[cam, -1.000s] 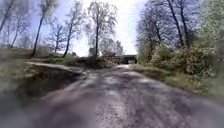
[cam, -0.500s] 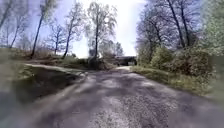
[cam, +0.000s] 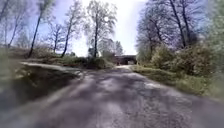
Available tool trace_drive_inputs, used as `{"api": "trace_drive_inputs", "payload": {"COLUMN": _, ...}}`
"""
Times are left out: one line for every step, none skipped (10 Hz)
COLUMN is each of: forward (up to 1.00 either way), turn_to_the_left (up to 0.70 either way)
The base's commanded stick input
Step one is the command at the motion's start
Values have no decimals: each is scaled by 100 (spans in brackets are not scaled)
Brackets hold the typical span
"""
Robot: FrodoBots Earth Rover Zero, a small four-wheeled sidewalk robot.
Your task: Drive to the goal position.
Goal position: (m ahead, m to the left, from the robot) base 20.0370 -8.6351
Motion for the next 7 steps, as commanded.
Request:
{"api": "trace_drive_inputs", "payload": {"forward": 70, "turn_to_the_left": 0}}
{"api": "trace_drive_inputs", "payload": {"forward": 70, "turn_to_the_left": 0}}
{"api": "trace_drive_inputs", "payload": {"forward": 70, "turn_to_the_left": 0}}
{"api": "trace_drive_inputs", "payload": {"forward": 70, "turn_to_the_left": 0}}
{"api": "trace_drive_inputs", "payload": {"forward": 70, "turn_to_the_left": 0}}
{"api": "trace_drive_inputs", "payload": {"forward": 70, "turn_to_the_left": 0}}
{"api": "trace_drive_inputs", "payload": {"forward": 70, "turn_to_the_left": 0}}
